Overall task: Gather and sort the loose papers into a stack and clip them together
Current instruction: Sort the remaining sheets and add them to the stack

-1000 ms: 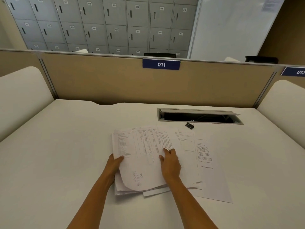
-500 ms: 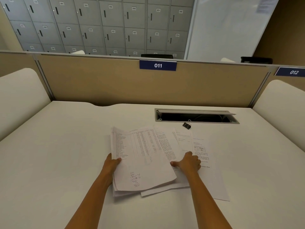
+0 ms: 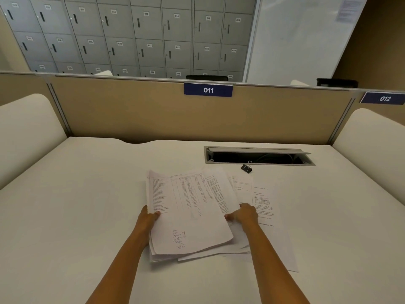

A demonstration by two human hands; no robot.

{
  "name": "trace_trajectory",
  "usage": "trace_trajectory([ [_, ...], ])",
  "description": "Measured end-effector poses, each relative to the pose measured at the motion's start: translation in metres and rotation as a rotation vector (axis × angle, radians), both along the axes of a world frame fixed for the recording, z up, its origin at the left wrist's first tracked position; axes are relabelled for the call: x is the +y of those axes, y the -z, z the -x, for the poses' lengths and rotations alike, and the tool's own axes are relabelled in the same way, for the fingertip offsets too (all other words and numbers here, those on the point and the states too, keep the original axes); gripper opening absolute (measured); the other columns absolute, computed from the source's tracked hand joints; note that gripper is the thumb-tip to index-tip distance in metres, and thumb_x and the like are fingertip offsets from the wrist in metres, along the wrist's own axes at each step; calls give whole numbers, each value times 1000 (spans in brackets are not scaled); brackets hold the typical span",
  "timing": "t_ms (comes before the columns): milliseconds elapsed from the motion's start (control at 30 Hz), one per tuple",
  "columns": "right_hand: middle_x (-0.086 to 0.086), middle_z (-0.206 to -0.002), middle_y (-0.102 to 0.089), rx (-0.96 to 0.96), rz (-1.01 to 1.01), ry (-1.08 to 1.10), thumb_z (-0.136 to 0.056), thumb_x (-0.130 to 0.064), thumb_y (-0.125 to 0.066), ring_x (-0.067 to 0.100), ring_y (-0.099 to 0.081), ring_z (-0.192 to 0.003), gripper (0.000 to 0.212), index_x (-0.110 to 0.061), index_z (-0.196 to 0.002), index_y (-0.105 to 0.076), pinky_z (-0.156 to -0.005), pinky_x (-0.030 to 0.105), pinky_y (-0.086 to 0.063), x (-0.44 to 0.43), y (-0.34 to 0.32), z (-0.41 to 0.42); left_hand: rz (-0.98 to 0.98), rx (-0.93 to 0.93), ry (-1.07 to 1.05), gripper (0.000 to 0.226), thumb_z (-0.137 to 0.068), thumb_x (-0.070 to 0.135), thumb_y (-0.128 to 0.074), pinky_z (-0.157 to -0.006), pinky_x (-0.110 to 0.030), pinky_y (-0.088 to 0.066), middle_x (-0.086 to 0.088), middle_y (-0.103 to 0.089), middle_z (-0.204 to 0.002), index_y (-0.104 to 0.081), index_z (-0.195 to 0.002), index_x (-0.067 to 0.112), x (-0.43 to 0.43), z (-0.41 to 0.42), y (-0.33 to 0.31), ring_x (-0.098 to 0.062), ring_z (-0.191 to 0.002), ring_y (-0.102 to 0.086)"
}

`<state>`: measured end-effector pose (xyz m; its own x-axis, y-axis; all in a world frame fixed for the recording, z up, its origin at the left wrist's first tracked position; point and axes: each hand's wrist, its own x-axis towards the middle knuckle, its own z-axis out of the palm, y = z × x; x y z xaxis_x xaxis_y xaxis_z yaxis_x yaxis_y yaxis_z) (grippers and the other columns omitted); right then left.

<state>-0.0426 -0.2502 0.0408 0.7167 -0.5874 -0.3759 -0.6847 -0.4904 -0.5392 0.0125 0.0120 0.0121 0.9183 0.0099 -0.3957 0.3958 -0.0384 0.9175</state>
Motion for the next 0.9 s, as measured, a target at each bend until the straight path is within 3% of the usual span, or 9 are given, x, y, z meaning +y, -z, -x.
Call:
trace_trajectory([
  [167,18,-127,-42,-86,-3,76,-75,-24,-76,32,-48,-114,61,-8,-124,-45,-92,37,-46,6,-3,3,1,-1,5,43,-94,7,-45,-92,-52,-48,-18,-51,-133,-36,-136,8,0,-1,1,-39,-111,-55],
  [333,18,-128,-54,-125,-242,130,-68,-19,-81,32,-53,-115,67,-2,-125,-49,-90,38,-46,-5,-11,1,3,0,9,43,-94,7,-46,-92,-54,-47,-18,-52,-132,-37,-136,8,1,1,0,-39,-110,-55],
  [433,18,-126,-58,-117,-312,94,-76,-20,-75,33,-56,-114,57,2,-123,-53,-91,37,-47,-8,-15,2,7,2,7,43,-94,7,-46,-92,-53,-48,-18,-52,-132,-37,-136,8,1,1,1,-39,-110,-56],
  [533,17,-124,-60,-139,-250,78,-81,-24,-70,33,-57,-112,50,1,-121,-56,-92,37,-48,-13,-14,6,12,8,7,43,-94,7,-46,-91,-53,-48,-18,-53,-131,-37,-136,9,0,1,0,-39,-109,-56],
  [767,17,-121,-61,-233,-86,199,-86,-22,-64,34,-58,-108,42,-2,-122,-57,-79,32,-45,-53,-17,31,25,12,7,43,-93,6,-47,-94,-55,-46,-18,-52,-132,-38,-135,10,2,1,1,-39,-110,-56],
  [900,17,-127,-54,-119,65,313,-86,-30,-63,35,-51,-114,47,-9,-126,-52,-96,41,-44,-65,-8,43,23,17,3,43,-93,7,-47,-94,-57,-45,-18,-53,-131,-38,-134,11,2,1,1,-40,-110,-56],
])
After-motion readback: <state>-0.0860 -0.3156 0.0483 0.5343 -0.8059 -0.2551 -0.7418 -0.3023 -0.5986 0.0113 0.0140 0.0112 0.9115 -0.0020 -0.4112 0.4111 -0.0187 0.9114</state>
